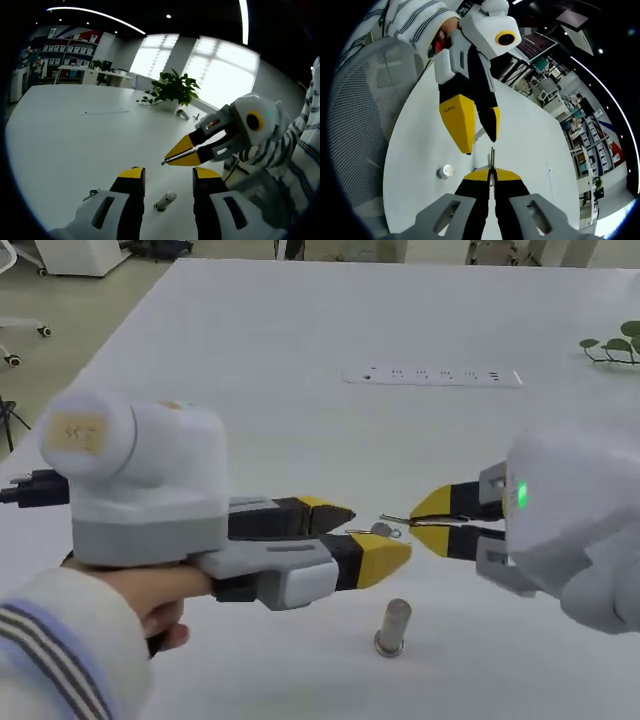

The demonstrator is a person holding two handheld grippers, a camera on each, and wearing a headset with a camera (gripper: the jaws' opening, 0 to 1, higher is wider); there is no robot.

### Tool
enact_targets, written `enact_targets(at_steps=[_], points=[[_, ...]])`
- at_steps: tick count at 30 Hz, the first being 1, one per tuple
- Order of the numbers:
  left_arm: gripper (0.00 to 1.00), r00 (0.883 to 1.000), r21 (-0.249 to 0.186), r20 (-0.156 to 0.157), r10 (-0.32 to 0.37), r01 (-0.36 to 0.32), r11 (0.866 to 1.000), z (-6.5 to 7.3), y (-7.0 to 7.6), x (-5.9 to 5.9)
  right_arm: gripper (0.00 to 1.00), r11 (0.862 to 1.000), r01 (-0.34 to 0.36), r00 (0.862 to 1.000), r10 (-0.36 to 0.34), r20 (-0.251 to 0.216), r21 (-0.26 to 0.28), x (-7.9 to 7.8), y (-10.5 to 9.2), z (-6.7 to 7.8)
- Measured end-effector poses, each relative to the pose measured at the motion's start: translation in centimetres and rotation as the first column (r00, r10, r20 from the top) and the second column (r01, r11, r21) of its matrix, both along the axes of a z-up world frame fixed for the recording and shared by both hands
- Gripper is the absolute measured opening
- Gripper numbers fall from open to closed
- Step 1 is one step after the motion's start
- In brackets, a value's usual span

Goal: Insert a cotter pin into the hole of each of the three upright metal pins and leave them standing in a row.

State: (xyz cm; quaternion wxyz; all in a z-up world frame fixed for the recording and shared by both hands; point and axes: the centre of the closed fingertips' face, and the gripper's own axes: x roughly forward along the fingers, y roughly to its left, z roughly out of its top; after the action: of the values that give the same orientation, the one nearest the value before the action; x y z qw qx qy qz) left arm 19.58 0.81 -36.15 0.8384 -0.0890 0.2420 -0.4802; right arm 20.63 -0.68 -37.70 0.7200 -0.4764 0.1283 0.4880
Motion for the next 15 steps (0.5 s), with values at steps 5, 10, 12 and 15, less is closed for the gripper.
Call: enact_targets(at_steps=[5,10,12,15], points=[[0.25,1.000,0.000,-0.006,-0.021,0.021,1.000,-0.1,-0.4,-0.2,0.00,1.000,0.001,1.000,-0.001,-0.007,0.005,-0.6,0.4,-0.3],[0.14,0.999,0.005,-0.032,-0.038,0.038,0.999,-0.6,-0.7,-0.5,0.00,1.000,0.004,1.000,-0.004,-0.007,0.014,-1.1,0.6,-0.2],[0.10,0.998,0.012,-0.041,-0.044,0.044,0.999,-0.8,-0.7,-0.6,0.00,1.000,0.005,1.000,-0.005,-0.011,0.018,-1.3,0.7,-0.2],[0.08,0.998,0.019,-0.035,-0.045,0.045,0.999,-0.9,-0.6,-0.6,0.00,1.000,0.002,1.000,-0.002,-0.014,0.021,-1.5,0.9,-0.2]])
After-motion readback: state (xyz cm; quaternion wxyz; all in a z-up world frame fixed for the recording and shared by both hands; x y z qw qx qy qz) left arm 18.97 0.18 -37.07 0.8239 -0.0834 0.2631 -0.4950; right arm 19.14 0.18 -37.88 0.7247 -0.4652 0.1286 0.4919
